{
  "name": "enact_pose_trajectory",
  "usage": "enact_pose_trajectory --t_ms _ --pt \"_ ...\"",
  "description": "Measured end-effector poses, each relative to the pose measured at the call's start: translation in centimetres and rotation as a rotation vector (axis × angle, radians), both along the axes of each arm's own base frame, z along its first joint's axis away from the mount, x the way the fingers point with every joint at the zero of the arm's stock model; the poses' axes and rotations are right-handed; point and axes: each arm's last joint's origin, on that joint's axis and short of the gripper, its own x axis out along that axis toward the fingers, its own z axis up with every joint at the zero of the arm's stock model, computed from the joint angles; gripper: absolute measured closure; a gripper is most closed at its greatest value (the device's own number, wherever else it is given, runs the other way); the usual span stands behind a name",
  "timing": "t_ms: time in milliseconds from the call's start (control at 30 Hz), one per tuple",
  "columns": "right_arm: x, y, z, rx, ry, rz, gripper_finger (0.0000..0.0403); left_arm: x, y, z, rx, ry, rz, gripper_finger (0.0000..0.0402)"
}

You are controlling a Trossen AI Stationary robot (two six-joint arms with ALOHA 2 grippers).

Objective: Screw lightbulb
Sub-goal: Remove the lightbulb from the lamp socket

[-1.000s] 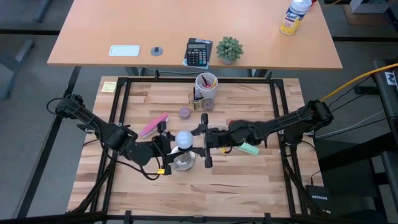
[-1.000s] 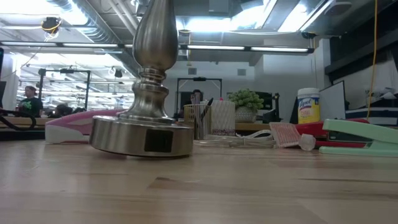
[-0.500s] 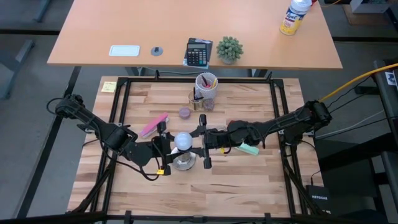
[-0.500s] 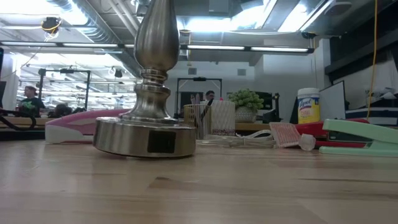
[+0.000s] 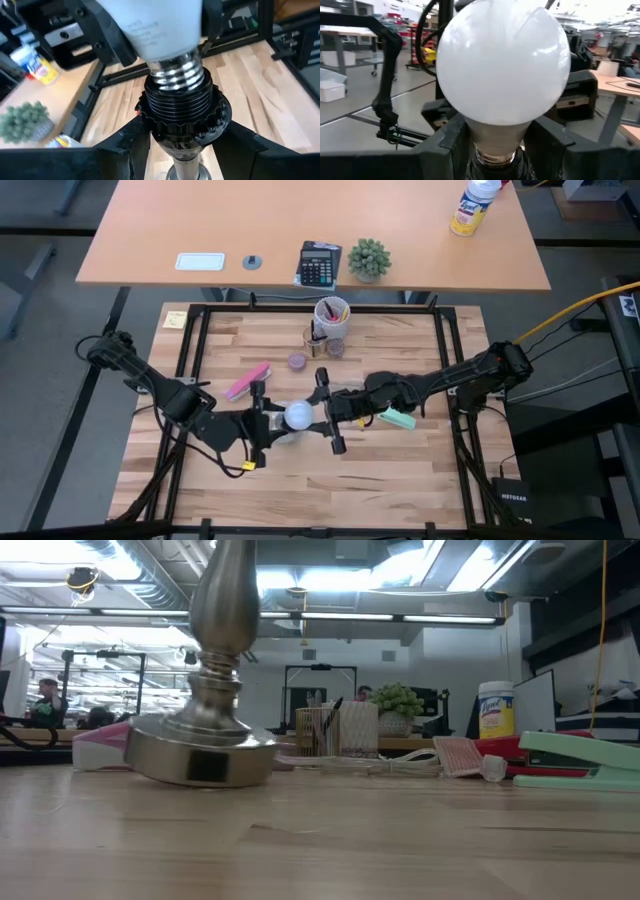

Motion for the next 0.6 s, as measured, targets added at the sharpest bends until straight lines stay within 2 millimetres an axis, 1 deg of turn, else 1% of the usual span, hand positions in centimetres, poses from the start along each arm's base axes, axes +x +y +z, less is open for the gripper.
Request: enact_pose_trajectory --t_ms 133,400,500,600 --pt "0.0 0.1 0.0 -0.003 -0.002 0.024 0.0243 -0.1 -0.1 0.0 0.056 0.014 -0.024 0.0231" --pt "-0.1 0.1 0.2 0.003 -0.025 0.023 0.0243 -0.1 0.0 -0.1 -0.002 0.008 0.001 0.0231" --pt "-0.5 0.0 1.0 -0.001 -0.064 0.025 0.0244 -0.3 0.1 -0.1 -0.017 0.008 0.016 0.0231" --pt "-0.9 -0.2 1.6 -0.008 -0.089 -0.023 0.0244 -0.3 0.1 0.0 -0.034 0.0 0.03 0.0231"
